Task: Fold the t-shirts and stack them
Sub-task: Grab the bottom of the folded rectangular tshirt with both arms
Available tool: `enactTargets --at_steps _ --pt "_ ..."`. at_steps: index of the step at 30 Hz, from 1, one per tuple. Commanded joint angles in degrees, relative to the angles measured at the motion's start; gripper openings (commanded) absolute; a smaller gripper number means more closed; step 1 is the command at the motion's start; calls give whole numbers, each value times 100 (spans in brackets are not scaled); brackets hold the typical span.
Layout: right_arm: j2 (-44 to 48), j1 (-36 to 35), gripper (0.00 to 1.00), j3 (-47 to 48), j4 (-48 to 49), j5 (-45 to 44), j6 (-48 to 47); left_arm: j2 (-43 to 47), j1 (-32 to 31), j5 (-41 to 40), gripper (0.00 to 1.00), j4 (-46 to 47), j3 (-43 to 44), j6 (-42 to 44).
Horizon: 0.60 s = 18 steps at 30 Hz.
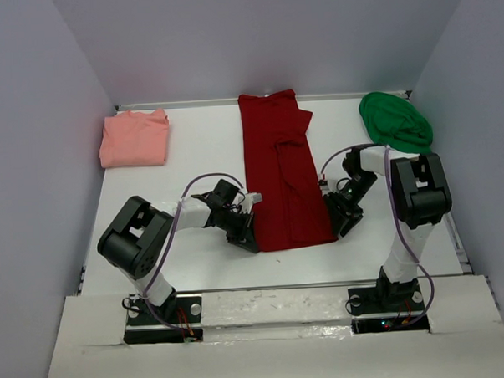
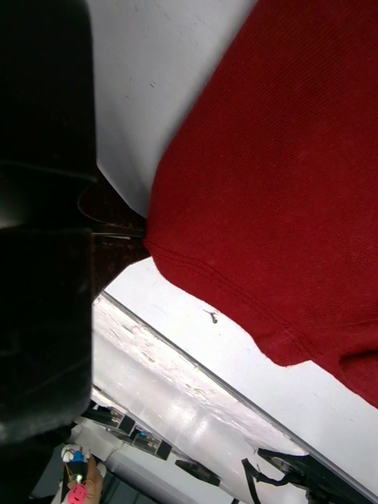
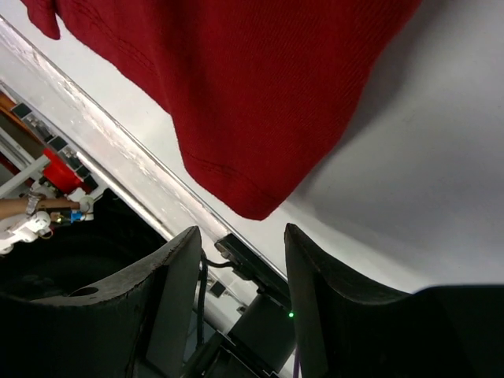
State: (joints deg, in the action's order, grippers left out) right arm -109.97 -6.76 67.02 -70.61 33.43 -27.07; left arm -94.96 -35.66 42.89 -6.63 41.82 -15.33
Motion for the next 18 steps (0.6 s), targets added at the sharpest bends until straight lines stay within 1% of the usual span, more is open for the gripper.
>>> enactTargets --at_steps 1,8,12,18 --pt "-33 35 52 -40 -15 76 -97 258 -37 -141 0 -128 98 110" --pt "-165 35 52 -137 196 32 -18 302 -29 -185 0 -145 116 127" --pt "-226 35 46 -67 284 6 26 302 -37 -185 0 -154 124 127" --pt "-446 35 46 -40 328 -3 44 294 -37 -167 0 -163 151 153"
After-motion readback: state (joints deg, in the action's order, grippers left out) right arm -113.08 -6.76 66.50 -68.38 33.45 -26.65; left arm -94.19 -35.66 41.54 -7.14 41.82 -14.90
